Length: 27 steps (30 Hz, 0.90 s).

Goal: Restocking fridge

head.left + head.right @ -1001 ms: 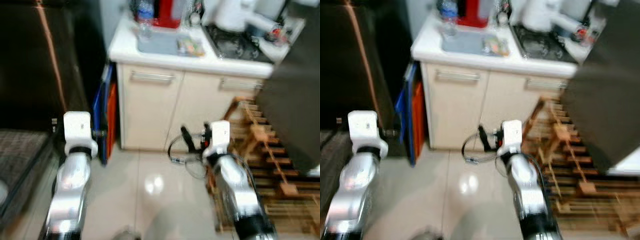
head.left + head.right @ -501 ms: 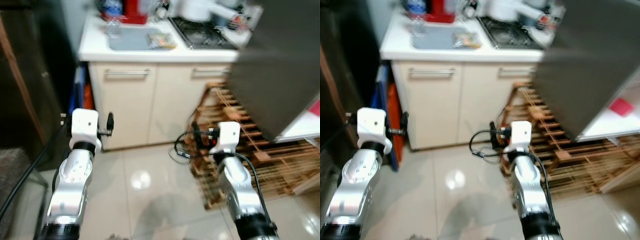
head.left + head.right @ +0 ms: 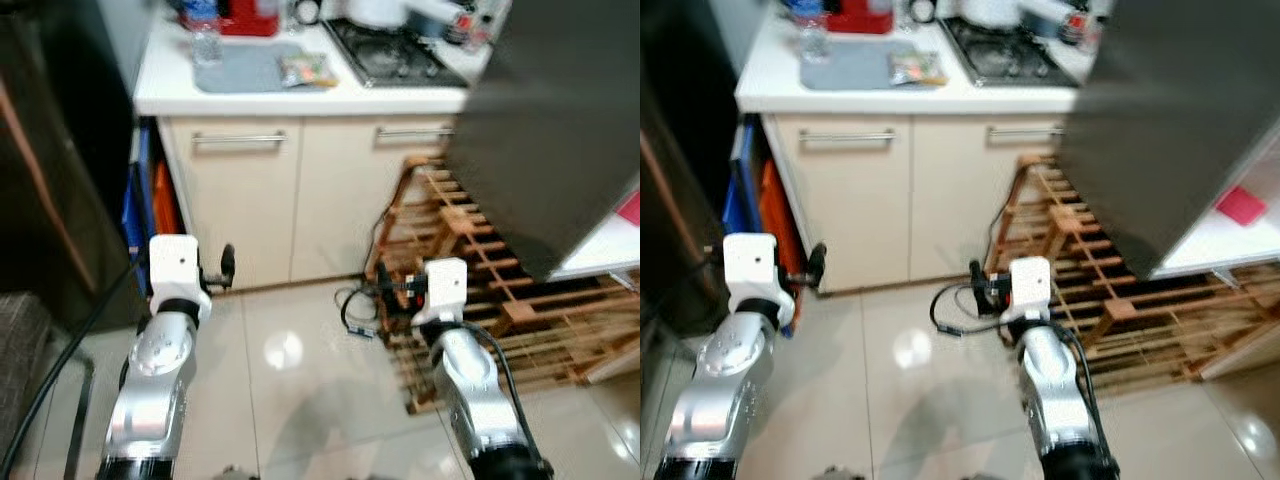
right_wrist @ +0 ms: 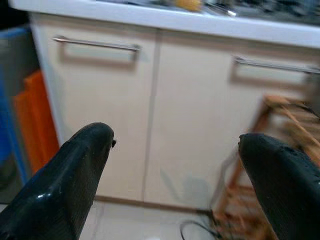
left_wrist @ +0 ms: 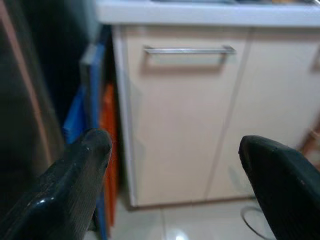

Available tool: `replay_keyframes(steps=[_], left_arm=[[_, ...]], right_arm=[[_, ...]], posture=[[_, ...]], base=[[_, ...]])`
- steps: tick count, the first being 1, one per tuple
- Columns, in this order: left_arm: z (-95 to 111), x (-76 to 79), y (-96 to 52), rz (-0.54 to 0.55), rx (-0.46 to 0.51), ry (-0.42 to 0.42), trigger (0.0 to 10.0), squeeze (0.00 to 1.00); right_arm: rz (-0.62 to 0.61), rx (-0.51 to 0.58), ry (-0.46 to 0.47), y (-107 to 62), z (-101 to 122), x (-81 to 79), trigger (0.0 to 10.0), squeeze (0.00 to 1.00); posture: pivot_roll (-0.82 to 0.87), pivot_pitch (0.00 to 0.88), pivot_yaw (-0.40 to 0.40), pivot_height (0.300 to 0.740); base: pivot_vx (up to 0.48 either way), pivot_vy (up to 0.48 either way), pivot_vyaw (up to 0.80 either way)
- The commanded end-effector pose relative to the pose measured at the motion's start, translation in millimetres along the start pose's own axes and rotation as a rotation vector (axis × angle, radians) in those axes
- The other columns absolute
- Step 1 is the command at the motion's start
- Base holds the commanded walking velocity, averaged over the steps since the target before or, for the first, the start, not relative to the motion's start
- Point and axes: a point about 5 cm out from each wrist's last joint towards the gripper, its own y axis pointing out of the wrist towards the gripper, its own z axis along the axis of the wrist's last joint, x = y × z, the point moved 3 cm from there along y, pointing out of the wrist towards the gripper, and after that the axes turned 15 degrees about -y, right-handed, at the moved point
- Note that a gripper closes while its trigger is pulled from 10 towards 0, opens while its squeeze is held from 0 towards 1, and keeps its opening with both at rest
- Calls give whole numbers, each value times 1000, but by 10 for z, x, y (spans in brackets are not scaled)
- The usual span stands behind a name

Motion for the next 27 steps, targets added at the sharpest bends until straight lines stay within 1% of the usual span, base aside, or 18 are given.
replay_keyframes(steps=[1,3,6,9,12,13,15,18,20,22,25,27], left_arm=[[-1,43,26,-5,7,13,10000,0],[-16,19,30,2,-1,11,10000,0],[-23,17,14,3,-3,8,10000,0],[-117,-10,6,20,-30,-2,10000,0],[-122,6,28,31,-21,-32,10000,0],[-115,18,40,27,-15,-29,10000,0],[-41,50,81,22,22,-32,10000,0],[122,133,130,-3,85,-40,10000,0],[142,162,128,-12,94,-36,10000,0],[110,208,89,-39,94,-21,10000,0],[-10,154,63,-10,54,-56,10000,0],[-9,151,88,-2,54,-67,10000,0]], right_arm=[[-34,-19,13,-18,-69,94,10000,255],[-60,-33,38,9,-77,123,10000,251],[-63,-25,43,-2,-46,124,10000,243],[-65,-32,41,-73,-83,125,10000,239],[-73,-35,48,-107,-105,125,10000,235],[-74,-37,50,-102,-108,121,10000,235],[-74,-32,54,-74,-93,116,10000,231],[-53,20,14,-6,42,111,10000,231],[-48,30,3,9,74,114,10000,235],[-57,36,-7,26,101,145,10000,231],[-41,44,-27,32,120,135,10000,231],[-32,49,-31,39,133,121,10000,227]], posture=[[7,0,-53,740],[0,0,-50,740],[-19,0,-47,740],[-51,0,-33,740],[-58,0,-30,740],[-58,0,-30,740],[-54,0,-35,740],[-47,0,-41,740],[-47,0,-41,740],[-45,0,-44,740],[-50,0,-50,740],[-50,0,-50,740]], base=[[0,0,600],[0,0,631],[0,0,0],[0,0,0],[0,0,0],[0,0,0],[0,0,0],[0,0,0],[0,0,0],[0,0,0],[409,0,0],[459,0,0]])
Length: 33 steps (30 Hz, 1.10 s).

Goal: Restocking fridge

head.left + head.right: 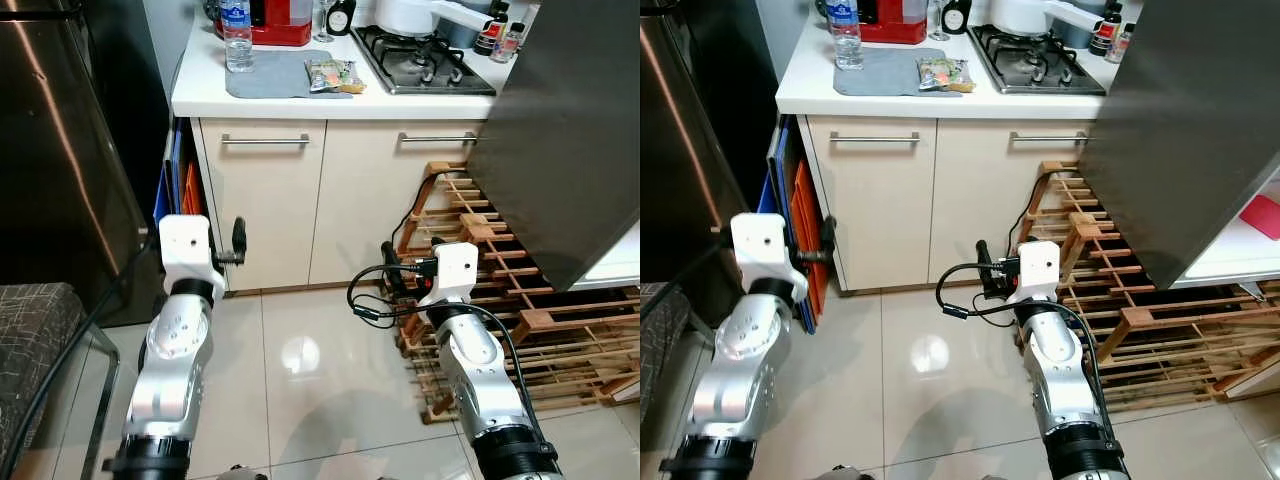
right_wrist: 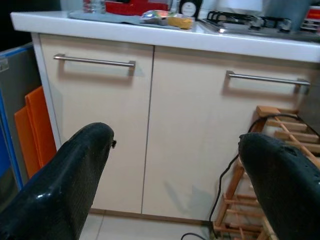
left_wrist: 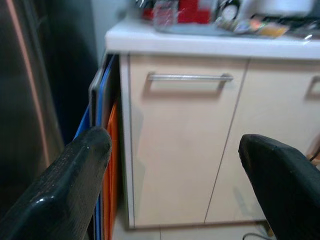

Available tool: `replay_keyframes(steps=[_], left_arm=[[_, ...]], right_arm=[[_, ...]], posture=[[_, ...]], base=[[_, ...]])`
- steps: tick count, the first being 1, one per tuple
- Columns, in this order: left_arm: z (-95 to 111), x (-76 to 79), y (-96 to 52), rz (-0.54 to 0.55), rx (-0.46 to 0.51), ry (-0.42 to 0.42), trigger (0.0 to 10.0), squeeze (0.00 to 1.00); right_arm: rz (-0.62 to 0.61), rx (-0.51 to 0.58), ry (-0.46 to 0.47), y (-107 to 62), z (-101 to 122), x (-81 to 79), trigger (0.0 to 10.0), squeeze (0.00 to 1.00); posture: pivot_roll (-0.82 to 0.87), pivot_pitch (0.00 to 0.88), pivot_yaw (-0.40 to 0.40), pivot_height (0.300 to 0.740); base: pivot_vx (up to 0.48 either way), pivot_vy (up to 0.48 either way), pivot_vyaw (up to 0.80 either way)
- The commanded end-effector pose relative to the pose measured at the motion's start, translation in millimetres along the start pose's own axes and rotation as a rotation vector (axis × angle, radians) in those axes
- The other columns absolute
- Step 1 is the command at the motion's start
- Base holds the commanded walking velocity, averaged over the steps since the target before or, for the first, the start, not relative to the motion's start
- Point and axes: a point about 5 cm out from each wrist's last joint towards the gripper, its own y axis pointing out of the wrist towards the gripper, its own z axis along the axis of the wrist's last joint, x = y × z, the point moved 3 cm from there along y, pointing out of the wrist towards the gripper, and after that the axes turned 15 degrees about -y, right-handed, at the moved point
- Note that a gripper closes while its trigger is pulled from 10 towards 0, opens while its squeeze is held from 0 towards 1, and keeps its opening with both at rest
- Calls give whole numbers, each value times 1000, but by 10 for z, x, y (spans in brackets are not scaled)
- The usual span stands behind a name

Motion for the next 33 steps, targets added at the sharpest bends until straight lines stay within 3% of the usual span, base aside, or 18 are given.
replay_keyframes(steps=[1,14,27,33], left_arm=[[59,44,52,-5,18,-9,10000,0],[289,17,159,9,101,15,10000,0],[342,36,175,-3,121,30,10000,0],[428,114,187,-42,163,29,10000,0]], right_arm=[[6,37,-17,36,92,19,10000,227],[17,46,-14,92,128,-3,10000,227],[47,64,-2,88,151,-53,10000,227],[35,140,-19,141,364,-37,10000,227]], posture=[[-50,0,-50,740],[-34,0,-54,740],[-34,0,-54,740],[-33,0,-52,740]], base=[[458,0,0],[457,0,0],[449,0,0],[446,0,0]])
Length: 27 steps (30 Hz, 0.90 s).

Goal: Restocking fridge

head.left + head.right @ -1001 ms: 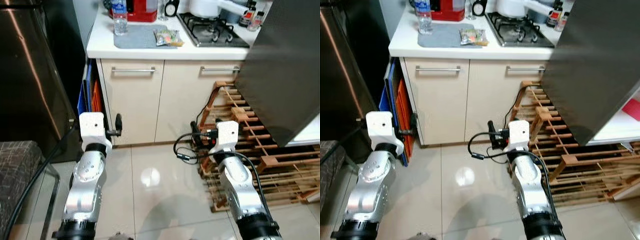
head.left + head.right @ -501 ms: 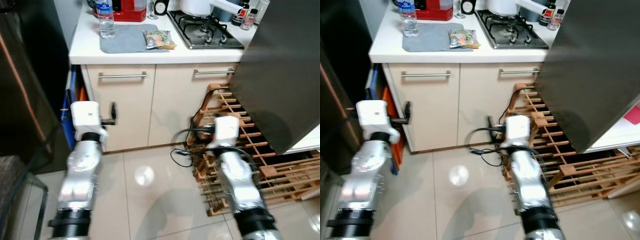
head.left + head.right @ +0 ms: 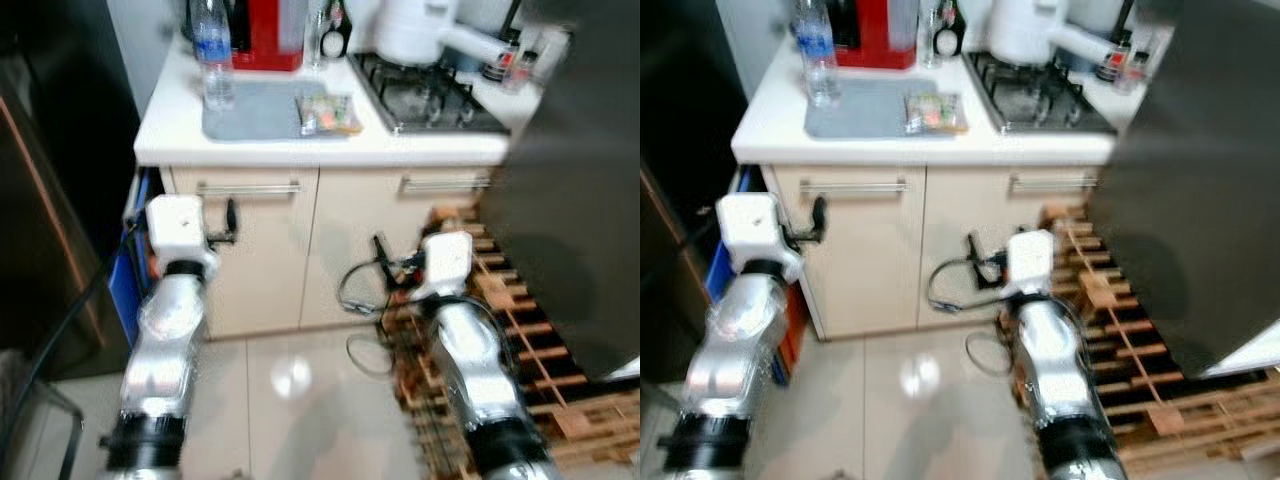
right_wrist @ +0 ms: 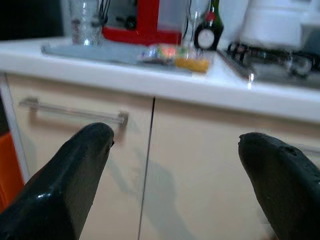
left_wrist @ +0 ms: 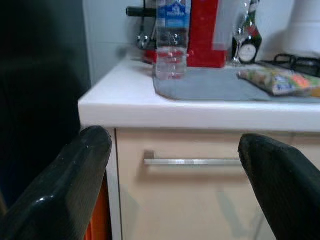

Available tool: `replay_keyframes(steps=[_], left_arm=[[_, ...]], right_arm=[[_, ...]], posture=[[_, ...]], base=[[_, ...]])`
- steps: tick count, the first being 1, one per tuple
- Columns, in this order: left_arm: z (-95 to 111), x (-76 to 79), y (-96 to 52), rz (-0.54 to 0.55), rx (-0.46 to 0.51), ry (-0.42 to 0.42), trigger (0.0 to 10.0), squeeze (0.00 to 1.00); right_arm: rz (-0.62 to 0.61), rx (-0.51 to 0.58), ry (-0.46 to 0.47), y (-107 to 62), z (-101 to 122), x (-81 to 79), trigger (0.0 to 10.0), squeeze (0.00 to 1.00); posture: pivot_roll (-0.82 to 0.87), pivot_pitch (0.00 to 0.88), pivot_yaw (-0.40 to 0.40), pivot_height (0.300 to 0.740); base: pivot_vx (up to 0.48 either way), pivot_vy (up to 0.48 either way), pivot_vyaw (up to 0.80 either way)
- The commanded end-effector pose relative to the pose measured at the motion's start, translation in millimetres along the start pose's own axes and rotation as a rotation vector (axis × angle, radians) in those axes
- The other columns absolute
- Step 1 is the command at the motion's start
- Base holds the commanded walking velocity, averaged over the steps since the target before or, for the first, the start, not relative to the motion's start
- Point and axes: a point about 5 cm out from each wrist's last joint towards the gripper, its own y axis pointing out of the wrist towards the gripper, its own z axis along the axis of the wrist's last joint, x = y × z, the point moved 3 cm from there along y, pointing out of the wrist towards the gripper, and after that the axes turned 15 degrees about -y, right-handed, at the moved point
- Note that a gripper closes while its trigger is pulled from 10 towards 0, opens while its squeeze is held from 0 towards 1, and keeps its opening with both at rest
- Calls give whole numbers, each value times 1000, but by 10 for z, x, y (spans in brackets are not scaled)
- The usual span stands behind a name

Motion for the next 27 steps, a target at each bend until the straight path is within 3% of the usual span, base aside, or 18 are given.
replay_keyframes(steps=[1,4,10,13,14,15,16,19,26,27], left_arm=[[48,159,18,-54,26,-1,10000,0],[75,163,17,-48,41,-1,10000,0],[333,177,55,-40,142,9,10000,0],[598,304,102,-96,216,19,10000,0],[598,304,102,-96,216,19,10000,0],[709,403,136,-150,238,31,10000,0],[950,551,201,-218,295,19,10000,0],[1099,685,261,-286,314,17,10000,0],[1422,806,471,-341,357,-5,10000,0],[1555,799,519,-323,387,-10,10000,0]], right_arm=[[-41,40,-16,24,111,147,10000,227],[-36,68,-5,60,196,127,10000,227],[-18,124,4,104,359,94,10000,251],[-53,134,-2,120,424,133,10000,239],[-53,134,-2,120,424,133,10000,239],[-58,144,-10,123,449,145,10000,231],[-68,162,-27,124,490,163,10000,227],[-77,168,-22,126,503,173,10000,227],[-109,155,-15,111,498,190,10000,235],[-120,159,-16,99,510,203,10000,239]], posture=[[-33,0,-50,740],[-32,0,-47,740],[-29,0,-48,740],[-28,0,-50,740],[-28,0,-50,740],[-27,0,-51,740],[-25,0,-54,740],[-23,0,-54,740],[-44,0,-35,740],[-55,0,-29,740]], base=[[450,0,0],[454,0,0],[454,0,754],[454,0,246],[454,0,0],[469,0,0],[480,0,0],[480,0,0],[480,0,-114],[480,0,0]])
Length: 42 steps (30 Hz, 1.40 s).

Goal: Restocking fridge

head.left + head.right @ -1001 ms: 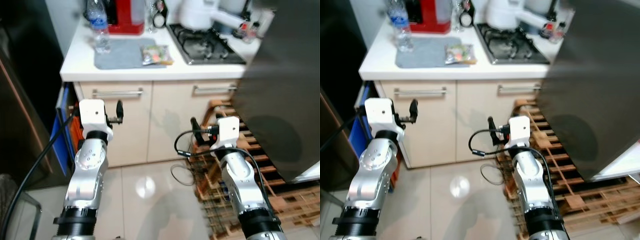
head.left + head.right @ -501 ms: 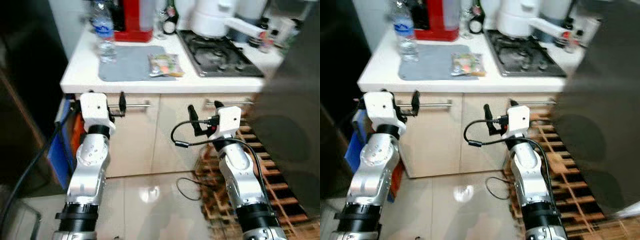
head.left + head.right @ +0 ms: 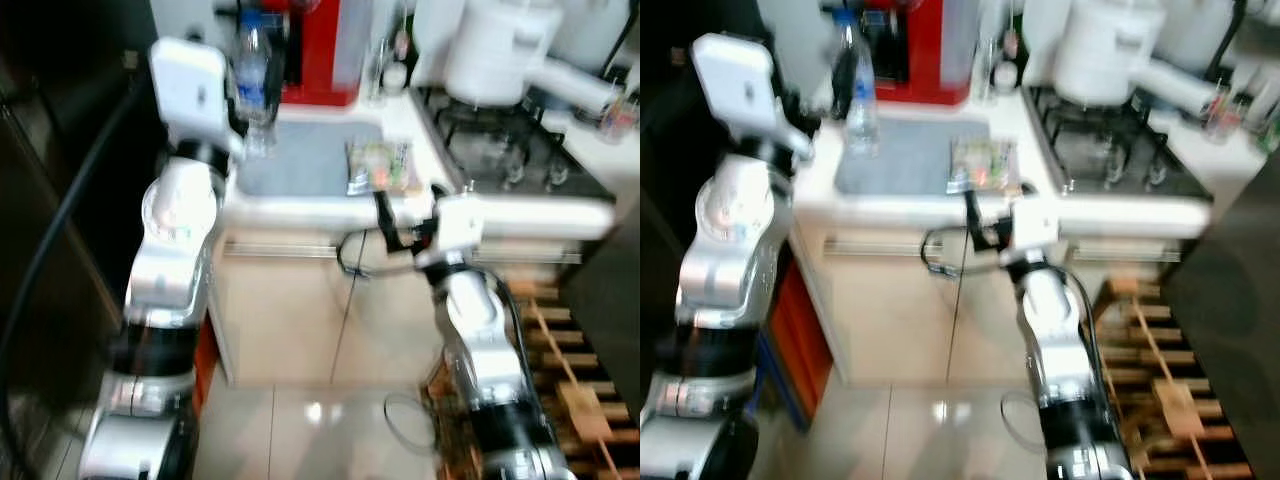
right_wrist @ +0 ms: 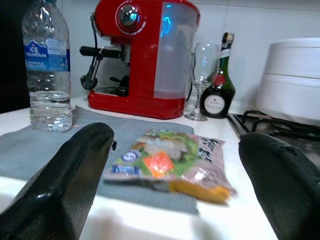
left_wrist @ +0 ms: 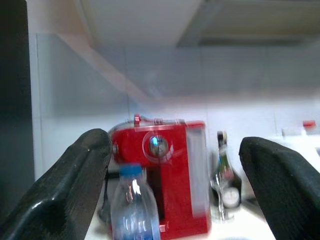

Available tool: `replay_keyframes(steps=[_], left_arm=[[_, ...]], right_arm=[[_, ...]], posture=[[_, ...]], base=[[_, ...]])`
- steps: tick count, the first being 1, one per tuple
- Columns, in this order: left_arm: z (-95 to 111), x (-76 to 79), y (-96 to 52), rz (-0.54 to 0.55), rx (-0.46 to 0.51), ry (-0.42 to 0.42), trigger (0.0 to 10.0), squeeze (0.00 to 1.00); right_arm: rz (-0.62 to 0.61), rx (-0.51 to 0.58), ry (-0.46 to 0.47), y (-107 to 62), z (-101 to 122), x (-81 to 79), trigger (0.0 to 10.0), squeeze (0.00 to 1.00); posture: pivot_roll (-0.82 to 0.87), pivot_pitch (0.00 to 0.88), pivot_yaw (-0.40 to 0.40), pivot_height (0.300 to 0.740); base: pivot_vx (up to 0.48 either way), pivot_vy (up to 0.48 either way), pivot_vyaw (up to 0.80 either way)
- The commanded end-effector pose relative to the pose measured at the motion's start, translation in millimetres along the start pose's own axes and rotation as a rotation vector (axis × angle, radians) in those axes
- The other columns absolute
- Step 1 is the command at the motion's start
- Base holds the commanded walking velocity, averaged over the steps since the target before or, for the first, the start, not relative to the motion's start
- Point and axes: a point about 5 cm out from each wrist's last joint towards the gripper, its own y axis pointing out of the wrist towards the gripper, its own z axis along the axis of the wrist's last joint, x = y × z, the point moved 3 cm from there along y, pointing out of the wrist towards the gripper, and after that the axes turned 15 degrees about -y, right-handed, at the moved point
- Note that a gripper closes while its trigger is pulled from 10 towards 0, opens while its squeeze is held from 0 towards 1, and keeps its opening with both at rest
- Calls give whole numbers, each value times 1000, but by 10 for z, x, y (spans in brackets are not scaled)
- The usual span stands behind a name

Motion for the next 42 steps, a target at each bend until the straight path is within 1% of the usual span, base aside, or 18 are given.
replay_keyframes(steps=[1,4,6,8,10,12,14,17,18,19,20,21,23,26,29,34,39,42], left_arm=[[61,-149,33,47,7,8,10000,0],[469,-219,171,98,159,23,10000,0],[754,-195,249,85,256,65,10000,0],[936,-151,349,59,291,87,10000,0],[995,-144,464,37,276,92,10000,0],[867,-173,587,-2,190,83,10000,0],[670,-262,678,-3,94,34,10000,0],[453,-333,738,2,-15,-27,10000,0],[198,-440,758,45,-138,-65,10000,0],[198,-440,758,45,-138,-65,10000,0],[-25,-567,729,115,-240,-99,10000,0],[-90,-610,712,140,-271,-110,10000,0],[-136,-637,708,151,-289,-141,10000,0],[-171,-540,737,84,-290,-163,10000,0],[-272,-518,732,84,-320,-181,10000,0],[-341,-610,689,141,-335,-217,10000,0],[-356,-632,678,142,-337,-237,10000,0],[-495,-693,591,173,-392,-223,10000,0]], right_arm=[[3,28,7,27,93,-42,10000,239],[-1,59,-10,24,175,-23,10000,231],[-3,77,-15,19,228,-10,10000,239],[-7,87,-12,14,265,3,10000,239],[-12,93,-7,11,291,6,10000,239],[-15,98,3,18,310,-2,10000,239],[-15,101,13,31,327,-19,10000,239],[-16,104,22,39,350,-30,10000,239],[-16,106,32,39,373,-38,10000,235],[-16,106,32,39,373,-38,10000,235],[-15,108,35,27,392,-47,10000,231],[-15,109,36,20,398,-51,10000,231],[-20,102,40,-22,398,-53,10000,231],[-26,85,43,-68,369,-41,10000,231],[-11,72,34,-92,361,-41,10000,231],[-5,64,30,-112,373,-47,10000,231],[-2,47,32,-133,353,-55,10000,231],[16,34,39,-135,336,-97,10000,231]], posture=[[-55,0,-29,740],[-67,0,-24,740],[-69,0,-25,740],[-65,0,-26,740],[-62,0,-22,740],[-62,0,-18,740],[-69,0,-4,740],[-76,0,7,740],[-86,0,23,740],[-86,0,23,740],[-96,0,36,740],[-96,0,36,740],[-117,0,52,740],[-125,0,51,740],[-136,0,56,740],[-138,0,67,740],[-126,0,61,740],[-121,0,53,740]], base=[[480,0,0],[480,0,0],[480,0,0],[240,0,0],[0,0,0],[0,0,0],[0,0,0],[0,0,0],[0,0,0],[0,0,0],[0,0,0],[0,0,0],[0,0,0],[0,0,0],[0,0,0],[0,0,0],[0,0,0],[0,0,0]])
